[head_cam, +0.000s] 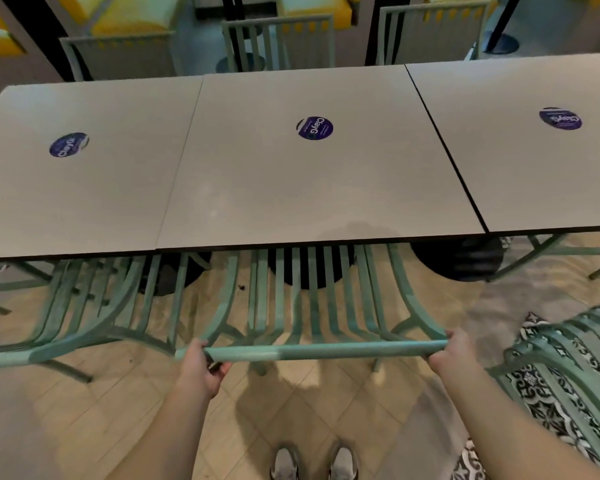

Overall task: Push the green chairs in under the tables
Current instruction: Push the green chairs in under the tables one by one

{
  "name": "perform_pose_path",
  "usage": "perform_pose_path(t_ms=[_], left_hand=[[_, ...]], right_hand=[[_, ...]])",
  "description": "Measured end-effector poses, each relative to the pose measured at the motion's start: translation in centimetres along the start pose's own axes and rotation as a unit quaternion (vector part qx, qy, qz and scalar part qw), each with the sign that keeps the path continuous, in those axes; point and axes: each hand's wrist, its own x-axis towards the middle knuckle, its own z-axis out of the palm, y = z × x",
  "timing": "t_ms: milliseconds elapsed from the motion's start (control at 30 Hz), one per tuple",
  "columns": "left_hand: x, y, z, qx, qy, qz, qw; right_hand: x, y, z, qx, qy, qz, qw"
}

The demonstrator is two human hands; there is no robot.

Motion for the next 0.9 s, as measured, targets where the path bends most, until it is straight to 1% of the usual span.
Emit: perform_pose_path(t_ms=[200, 467, 600, 667, 900], left_hand=[[0.2, 0.1, 0.0, 0.008, 0.001, -0.002, 1.000], [0.3, 0.0, -0.5, 0.014, -0.013, 0.011, 1.000], [0.6, 0.0, -0.9, 0.012, -0.022, 0.015, 1.000], [0.5, 0.0, -1.0, 0.009, -0.020, 0.017, 1.000], [0.4, -0.6, -0.8, 0.005, -0.021, 0.017, 1.000]], right_hand=[[0.1, 0.2, 0.0, 0.034, 0.015, -0.002, 0.999], [-0.7, 0.4, 0.2, 0.012, 0.012, -0.009, 1.000], [-0.8, 0.5, 0.1, 0.004, 0.024, -0.010, 1.000], [-1.0, 0.9, 0.1, -0.006, 0.021, -0.018, 1.000], [-1.3, 0.2, -0.2, 0.015, 0.005, -0.007, 1.000]])
